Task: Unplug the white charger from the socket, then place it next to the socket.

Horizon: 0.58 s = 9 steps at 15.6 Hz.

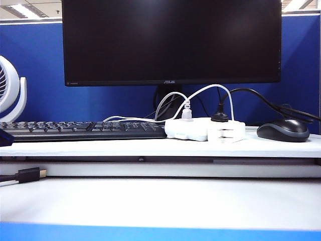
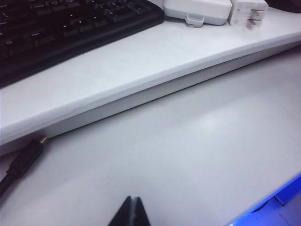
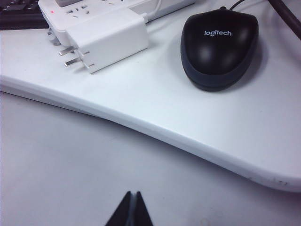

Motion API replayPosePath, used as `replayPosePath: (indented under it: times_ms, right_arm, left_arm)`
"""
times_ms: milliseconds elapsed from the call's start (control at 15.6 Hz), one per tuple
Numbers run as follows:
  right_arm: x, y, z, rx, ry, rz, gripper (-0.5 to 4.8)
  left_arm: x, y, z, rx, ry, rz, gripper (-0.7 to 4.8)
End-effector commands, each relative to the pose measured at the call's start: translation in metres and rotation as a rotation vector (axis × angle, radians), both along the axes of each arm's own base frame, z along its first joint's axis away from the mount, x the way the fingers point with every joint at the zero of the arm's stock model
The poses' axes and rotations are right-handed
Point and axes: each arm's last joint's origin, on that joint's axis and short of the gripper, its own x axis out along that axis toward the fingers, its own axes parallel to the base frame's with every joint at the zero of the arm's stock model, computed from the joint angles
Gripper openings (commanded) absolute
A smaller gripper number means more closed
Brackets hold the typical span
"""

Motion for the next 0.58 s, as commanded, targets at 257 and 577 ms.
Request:
replayPosePath:
  times_ms: [257, 577]
  right_arm:
    - [0.0004, 0.0001, -0.0009, -0.003, -0.007, 0.002, -0.01]
    - [-0.0009, -0.0008, 0.0028, 0.014, -0.071, -0.003, -0.01]
  left_arm:
    - [0.0002, -0.0004, 0.0010, -0.005, -0.011, -0.004, -0.04]
    - [-0.0001, 0.0009, 0.0033, -0.021, -0.031, 0.004, -0.04]
